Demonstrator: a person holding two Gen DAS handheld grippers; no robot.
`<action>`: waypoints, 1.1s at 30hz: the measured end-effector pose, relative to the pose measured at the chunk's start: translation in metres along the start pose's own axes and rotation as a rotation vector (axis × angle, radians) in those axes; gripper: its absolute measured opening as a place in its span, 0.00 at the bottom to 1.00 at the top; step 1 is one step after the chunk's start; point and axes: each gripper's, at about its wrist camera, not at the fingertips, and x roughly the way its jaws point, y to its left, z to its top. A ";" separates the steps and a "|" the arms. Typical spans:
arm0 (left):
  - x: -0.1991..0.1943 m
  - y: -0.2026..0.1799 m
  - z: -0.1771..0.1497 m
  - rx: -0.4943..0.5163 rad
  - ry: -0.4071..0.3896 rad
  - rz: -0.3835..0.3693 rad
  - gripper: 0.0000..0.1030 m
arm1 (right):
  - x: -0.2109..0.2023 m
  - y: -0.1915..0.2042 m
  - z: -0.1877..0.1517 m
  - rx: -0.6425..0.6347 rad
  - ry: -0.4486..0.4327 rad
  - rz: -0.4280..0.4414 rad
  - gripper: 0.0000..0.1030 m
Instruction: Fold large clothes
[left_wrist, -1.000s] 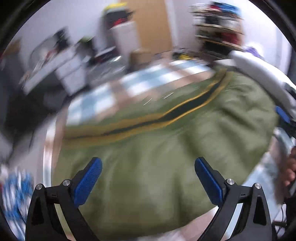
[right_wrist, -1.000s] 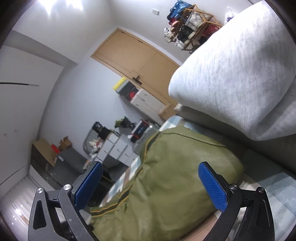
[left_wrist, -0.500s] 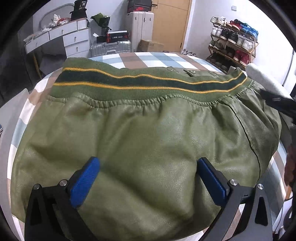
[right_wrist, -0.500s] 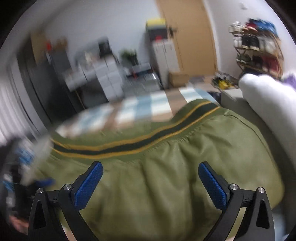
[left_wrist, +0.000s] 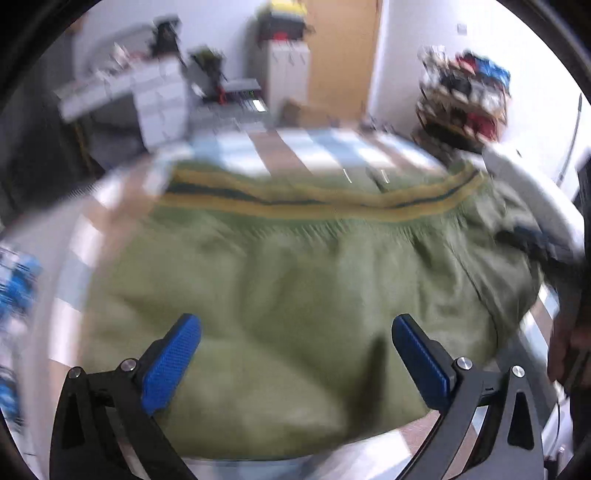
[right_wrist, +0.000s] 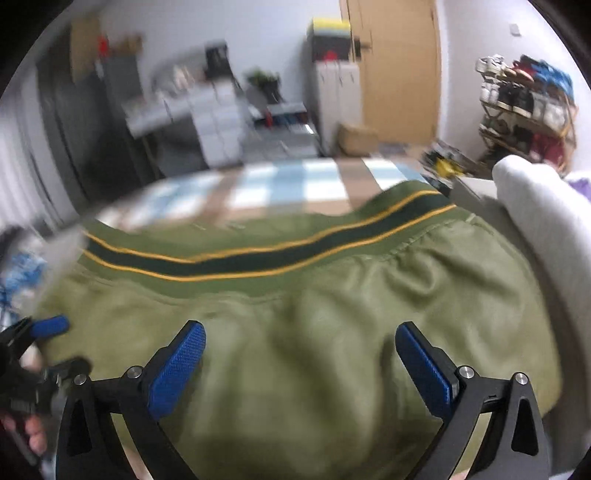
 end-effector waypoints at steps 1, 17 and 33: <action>-0.001 0.010 0.003 -0.019 0.005 0.024 0.98 | -0.005 -0.001 -0.007 0.009 -0.028 0.031 1.00; -0.016 0.086 -0.021 -0.391 0.069 0.047 0.96 | 0.004 -0.024 -0.016 0.140 -0.071 0.224 1.00; 0.010 0.122 -0.046 -0.748 0.097 -0.102 0.96 | -0.002 -0.055 -0.021 0.293 -0.126 0.376 1.00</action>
